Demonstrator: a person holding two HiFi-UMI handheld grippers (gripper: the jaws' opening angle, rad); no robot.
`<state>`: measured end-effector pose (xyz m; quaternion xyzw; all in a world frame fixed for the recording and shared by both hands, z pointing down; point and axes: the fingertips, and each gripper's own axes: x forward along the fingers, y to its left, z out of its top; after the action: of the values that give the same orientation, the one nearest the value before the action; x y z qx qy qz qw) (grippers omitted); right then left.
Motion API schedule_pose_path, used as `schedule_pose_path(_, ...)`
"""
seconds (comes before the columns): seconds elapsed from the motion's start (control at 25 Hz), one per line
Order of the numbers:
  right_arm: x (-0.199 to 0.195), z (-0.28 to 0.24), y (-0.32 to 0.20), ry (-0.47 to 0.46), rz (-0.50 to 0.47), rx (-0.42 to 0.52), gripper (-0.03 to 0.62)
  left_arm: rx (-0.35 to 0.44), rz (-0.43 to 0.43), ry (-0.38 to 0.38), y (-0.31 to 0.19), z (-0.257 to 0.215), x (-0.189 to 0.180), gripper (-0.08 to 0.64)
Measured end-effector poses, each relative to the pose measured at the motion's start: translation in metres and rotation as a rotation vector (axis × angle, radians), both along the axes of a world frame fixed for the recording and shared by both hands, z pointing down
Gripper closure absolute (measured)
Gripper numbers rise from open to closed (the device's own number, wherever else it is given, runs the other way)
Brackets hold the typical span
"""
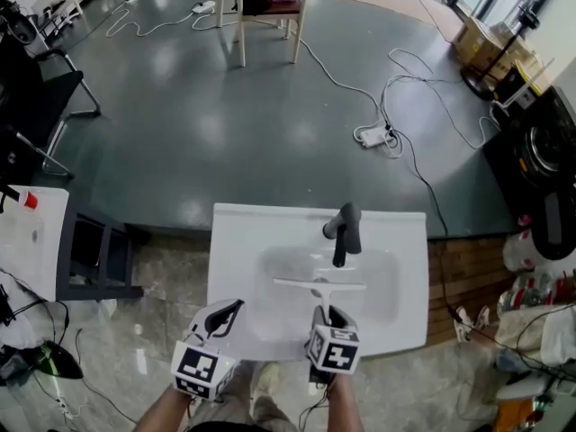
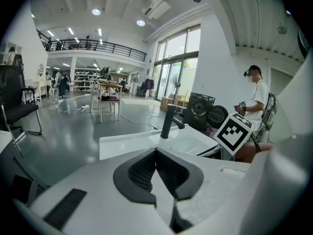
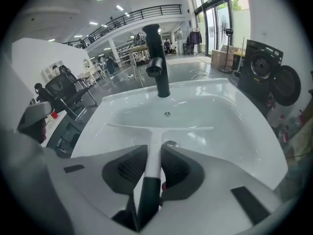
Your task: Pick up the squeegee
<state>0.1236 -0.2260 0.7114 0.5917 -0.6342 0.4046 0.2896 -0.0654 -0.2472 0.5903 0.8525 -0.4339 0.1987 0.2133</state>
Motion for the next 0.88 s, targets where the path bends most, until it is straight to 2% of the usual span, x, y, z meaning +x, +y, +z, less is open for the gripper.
schedule_pose_path(0.48,0.005,-0.097,0.023,0.043,-0.004,0.191,0.506,0.114,-0.014,0.041,0.045,-0.063,-0.002,0.558)
schedule_pose_path(0.88,0.012,-0.188,0.070,0.080,0.023,0.370,0.506,0.204,-0.018,0.058,0.098,-0.112,-0.010,0.558)
